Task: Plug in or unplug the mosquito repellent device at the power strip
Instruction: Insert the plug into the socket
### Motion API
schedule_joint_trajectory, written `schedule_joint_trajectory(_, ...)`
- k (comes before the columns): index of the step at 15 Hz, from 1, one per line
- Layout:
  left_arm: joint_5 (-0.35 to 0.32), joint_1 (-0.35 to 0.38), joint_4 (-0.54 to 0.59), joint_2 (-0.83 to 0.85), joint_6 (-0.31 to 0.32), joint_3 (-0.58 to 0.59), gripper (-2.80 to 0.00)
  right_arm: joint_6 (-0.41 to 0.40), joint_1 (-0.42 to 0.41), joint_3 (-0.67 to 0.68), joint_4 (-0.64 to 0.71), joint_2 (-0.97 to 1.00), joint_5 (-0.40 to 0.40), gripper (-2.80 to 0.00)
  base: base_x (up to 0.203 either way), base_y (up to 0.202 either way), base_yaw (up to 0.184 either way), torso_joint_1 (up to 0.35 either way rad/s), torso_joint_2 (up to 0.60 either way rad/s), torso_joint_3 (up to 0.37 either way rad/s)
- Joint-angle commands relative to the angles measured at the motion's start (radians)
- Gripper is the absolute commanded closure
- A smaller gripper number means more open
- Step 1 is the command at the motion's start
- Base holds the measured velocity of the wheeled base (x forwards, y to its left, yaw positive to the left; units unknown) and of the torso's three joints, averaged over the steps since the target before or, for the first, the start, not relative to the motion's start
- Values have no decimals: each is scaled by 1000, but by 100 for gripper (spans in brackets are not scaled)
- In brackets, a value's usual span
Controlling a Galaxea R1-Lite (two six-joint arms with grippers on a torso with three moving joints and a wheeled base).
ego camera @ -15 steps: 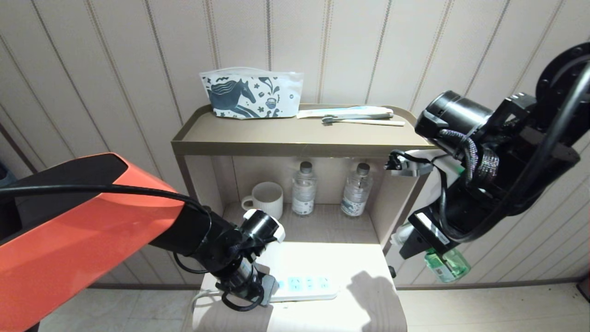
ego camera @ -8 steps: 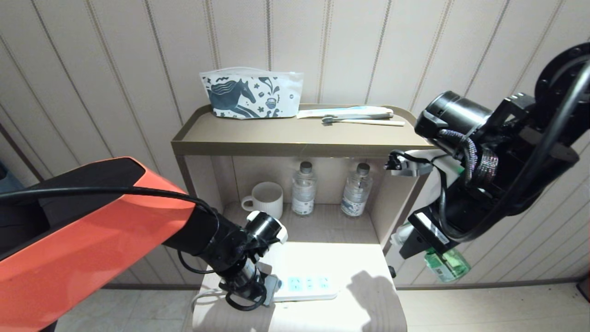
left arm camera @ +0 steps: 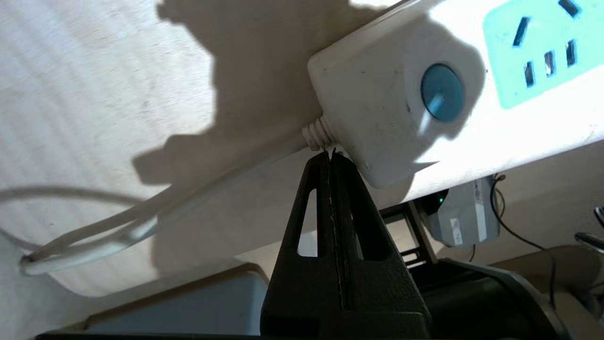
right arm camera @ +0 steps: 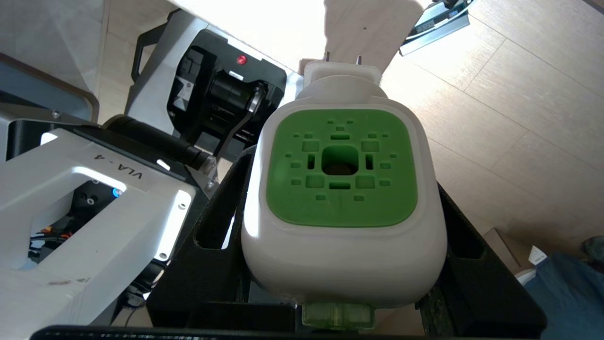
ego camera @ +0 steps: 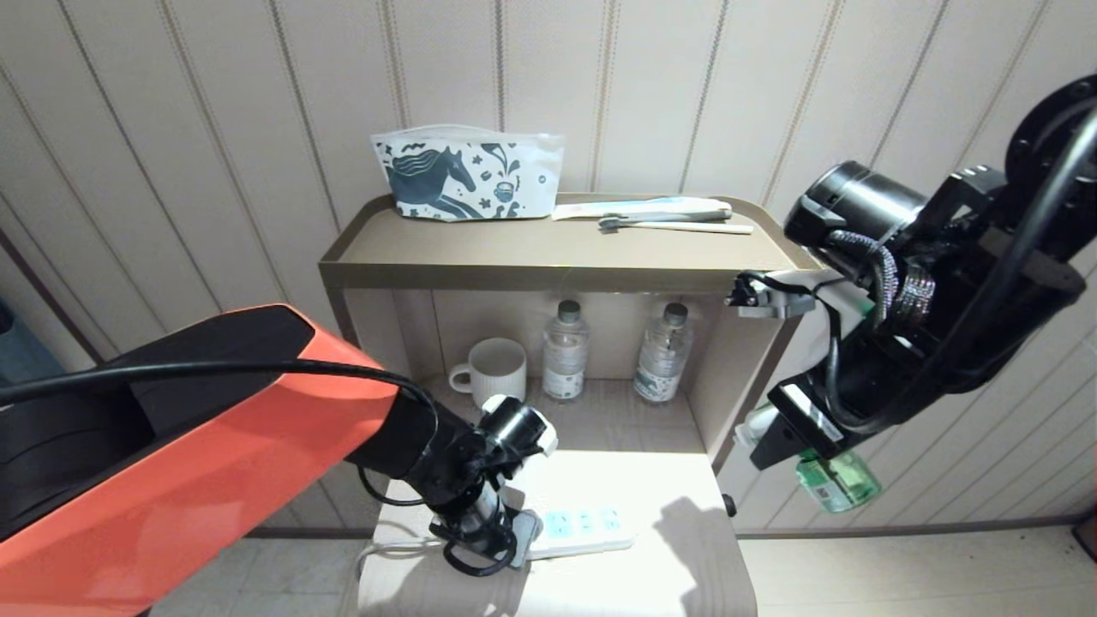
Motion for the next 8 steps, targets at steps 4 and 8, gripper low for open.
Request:
schedule_joint_trajectory(4, 1, -26, 6, 19, -1, -48, 0, -3, -2, -1, 6, -2, 1, 0, 0, 0, 0, 0, 0, 0)
schedule_joint_trajectory(8, 0, -56, 59, 33, -3, -109, 0, -3, -4, -1, 6, -2, 1, 0, 0, 0, 0, 0, 0, 0)
